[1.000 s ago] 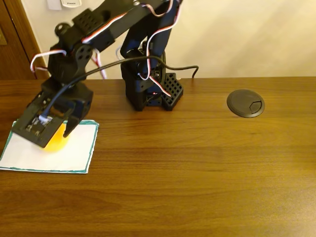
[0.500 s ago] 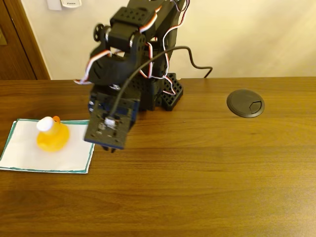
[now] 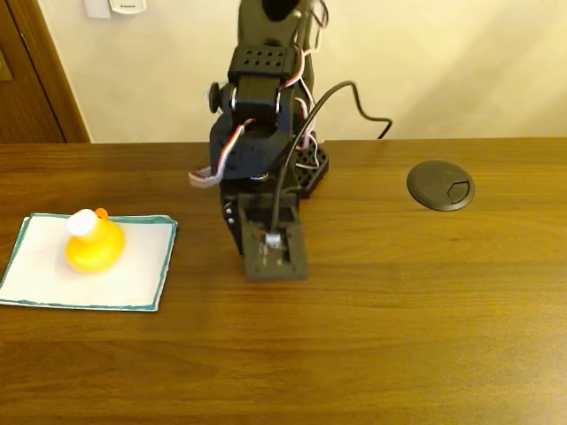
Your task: Grab the yellow duck toy and put inside the green color rectangle box on the table
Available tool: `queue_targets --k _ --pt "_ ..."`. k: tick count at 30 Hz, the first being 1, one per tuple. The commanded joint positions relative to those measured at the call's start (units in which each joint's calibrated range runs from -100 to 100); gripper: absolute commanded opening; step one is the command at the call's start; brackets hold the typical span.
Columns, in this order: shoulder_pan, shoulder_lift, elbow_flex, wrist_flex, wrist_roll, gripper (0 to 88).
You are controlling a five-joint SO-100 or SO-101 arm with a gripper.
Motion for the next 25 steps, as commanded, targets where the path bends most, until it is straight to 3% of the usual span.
queue_targets --k 1,6,11,25 --pt "0.46 -9.17 3.52 1.30 -0.49 0.1" --pt "-1.45 -26.11 10.89 7.27 -2.00 0.1" --pt "-1.89 -26.02 10.89 10.42 -4.79 0.8" --pt "-3.11 -26.02 10.89 11.19 -4.84 0.4"
